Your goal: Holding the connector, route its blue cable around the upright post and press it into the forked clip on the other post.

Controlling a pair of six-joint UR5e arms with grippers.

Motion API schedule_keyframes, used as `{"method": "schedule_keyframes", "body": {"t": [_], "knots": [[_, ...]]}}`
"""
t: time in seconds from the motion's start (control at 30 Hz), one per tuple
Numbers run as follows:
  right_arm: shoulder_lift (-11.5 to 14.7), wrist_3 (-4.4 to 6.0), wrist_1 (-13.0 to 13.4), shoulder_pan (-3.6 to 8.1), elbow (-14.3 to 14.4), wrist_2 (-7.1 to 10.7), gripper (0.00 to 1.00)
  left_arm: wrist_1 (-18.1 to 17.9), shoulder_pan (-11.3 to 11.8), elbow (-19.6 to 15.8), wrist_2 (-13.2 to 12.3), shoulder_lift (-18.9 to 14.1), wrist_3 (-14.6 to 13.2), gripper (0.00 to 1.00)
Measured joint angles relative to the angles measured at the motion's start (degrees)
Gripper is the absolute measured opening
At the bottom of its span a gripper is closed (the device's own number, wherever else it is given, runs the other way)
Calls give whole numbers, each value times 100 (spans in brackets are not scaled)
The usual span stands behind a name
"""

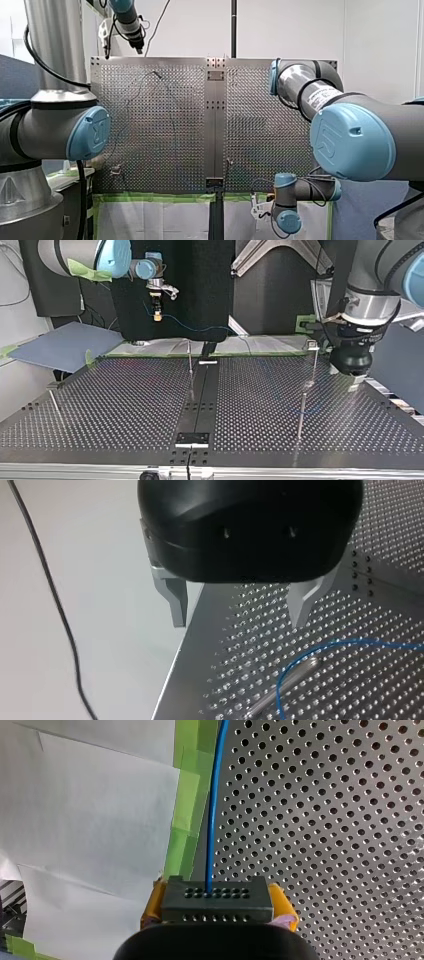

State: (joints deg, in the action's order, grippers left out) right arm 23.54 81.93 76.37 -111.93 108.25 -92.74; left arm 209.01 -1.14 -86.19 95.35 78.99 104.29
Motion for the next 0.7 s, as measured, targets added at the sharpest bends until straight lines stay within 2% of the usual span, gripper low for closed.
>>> {"method": "schedule_keyframes", "body": {"t": [0.17, 0.7], "knots": [[0, 0, -2, 0, 0, 0, 0, 2, -52, -72, -157, 73, 54, 100], [1, -8, -17, -11, 0, 0, 0, -18, -94, -106, -83, 144, 74, 100]]}}
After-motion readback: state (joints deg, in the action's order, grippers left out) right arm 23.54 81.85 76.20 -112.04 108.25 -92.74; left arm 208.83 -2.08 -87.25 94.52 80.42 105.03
